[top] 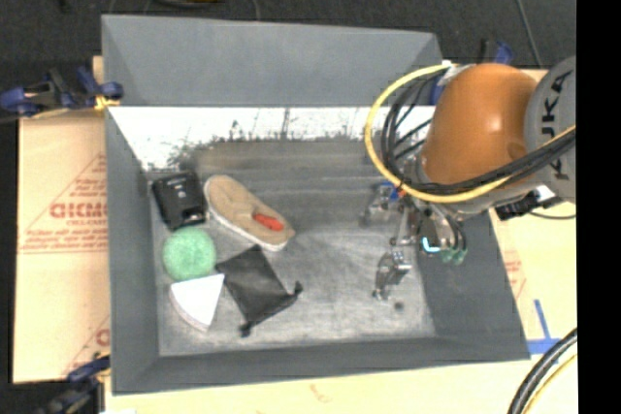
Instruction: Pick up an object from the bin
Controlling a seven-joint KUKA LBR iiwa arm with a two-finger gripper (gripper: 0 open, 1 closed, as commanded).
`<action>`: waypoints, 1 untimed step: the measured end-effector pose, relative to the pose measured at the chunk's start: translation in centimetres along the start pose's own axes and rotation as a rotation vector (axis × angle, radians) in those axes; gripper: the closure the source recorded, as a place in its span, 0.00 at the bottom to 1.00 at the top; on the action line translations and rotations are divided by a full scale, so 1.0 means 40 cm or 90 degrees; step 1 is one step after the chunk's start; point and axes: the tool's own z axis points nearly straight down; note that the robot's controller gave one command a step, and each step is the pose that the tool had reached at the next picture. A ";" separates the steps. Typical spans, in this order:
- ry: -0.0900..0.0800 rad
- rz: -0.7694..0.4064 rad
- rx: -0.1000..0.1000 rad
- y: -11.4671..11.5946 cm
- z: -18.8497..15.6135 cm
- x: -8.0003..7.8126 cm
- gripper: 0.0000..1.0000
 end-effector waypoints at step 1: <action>-0.002 0.000 0.000 0.000 -0.005 -0.001 0.00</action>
Offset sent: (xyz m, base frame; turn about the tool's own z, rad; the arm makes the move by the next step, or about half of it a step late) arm -0.0084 0.0037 0.1123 -0.1109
